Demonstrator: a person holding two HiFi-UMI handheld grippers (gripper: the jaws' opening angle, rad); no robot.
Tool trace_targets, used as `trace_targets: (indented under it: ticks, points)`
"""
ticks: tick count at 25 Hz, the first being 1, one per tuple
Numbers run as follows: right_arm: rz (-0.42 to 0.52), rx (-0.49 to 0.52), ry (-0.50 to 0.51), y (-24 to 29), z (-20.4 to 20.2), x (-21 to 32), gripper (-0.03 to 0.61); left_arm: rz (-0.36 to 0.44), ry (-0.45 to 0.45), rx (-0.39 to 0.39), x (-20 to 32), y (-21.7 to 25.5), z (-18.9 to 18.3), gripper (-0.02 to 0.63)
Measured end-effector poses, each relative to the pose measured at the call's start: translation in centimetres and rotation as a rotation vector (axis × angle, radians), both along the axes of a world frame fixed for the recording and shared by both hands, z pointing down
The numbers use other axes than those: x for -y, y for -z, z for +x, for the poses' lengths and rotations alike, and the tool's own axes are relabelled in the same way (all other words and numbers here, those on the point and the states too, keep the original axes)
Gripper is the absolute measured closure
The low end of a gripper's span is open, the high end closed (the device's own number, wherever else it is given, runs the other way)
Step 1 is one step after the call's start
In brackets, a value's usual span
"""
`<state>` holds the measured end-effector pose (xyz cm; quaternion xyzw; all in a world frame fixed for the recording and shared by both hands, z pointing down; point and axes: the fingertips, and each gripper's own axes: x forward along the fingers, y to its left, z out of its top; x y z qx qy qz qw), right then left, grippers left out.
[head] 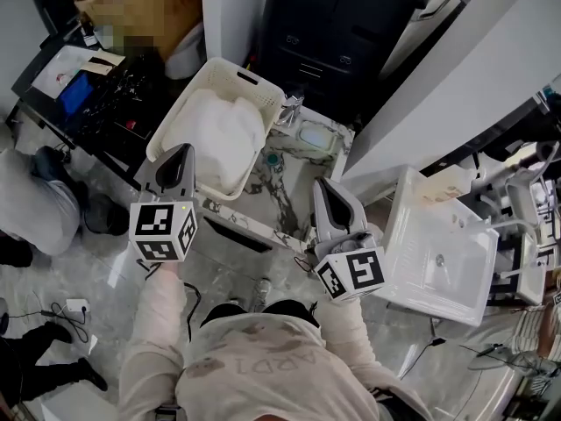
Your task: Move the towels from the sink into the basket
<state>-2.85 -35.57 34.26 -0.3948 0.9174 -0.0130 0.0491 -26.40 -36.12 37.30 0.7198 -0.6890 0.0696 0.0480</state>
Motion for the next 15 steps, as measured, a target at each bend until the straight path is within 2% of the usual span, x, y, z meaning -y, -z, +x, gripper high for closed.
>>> trace_targets:
  ticks: [15]
  points:
    - [0.027, -0.005, 0.007, 1.2, -0.8, -4.1, 0.568, 0.083, -0.043, 0.001, -6.5, 3.0, 1.7, 0.607]
